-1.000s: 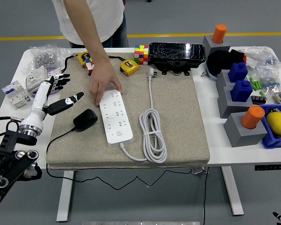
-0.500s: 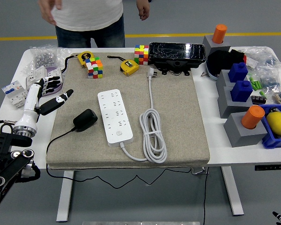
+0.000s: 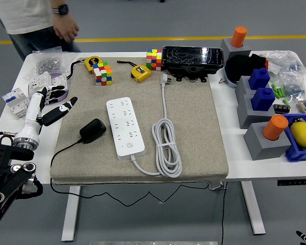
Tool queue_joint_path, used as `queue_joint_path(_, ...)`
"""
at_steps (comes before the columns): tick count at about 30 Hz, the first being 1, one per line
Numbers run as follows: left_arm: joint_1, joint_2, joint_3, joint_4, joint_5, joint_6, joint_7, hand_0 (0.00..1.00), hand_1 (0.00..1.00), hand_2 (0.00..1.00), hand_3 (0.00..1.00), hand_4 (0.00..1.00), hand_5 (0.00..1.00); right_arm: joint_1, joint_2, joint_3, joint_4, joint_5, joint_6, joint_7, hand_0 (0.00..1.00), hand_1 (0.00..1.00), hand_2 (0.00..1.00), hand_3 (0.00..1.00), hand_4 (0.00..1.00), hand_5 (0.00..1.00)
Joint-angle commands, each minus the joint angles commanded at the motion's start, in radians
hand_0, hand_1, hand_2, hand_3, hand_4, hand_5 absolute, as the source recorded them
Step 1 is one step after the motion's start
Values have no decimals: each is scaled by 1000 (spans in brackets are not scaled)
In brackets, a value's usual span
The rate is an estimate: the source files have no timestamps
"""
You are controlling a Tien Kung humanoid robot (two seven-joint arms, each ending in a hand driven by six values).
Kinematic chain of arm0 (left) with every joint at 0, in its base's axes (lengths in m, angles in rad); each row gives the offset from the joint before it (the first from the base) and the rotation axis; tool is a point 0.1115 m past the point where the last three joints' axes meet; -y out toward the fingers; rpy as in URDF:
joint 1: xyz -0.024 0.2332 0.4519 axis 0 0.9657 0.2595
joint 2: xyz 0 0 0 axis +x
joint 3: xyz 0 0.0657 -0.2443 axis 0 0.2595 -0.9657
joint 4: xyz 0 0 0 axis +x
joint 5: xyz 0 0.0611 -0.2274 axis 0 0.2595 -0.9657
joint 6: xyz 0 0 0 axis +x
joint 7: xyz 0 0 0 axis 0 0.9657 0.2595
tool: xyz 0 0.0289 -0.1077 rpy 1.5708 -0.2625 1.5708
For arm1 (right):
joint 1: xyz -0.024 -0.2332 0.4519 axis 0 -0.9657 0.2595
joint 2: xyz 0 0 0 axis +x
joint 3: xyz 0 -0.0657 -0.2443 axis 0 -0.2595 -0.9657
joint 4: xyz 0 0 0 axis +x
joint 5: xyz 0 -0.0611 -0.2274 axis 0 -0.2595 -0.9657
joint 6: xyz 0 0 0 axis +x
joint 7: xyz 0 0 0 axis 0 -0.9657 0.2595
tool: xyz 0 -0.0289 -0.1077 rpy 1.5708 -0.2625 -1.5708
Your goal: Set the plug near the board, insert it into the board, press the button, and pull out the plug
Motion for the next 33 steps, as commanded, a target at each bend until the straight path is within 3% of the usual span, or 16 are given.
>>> queue_joint_path(33, 2, -1, -16, -2, 16, -25, 38, 663, 701, 692, 667, 873, 433, 9, 2, 14, -1, -5, 1, 0, 567, 663, 675, 604, 973, 498)
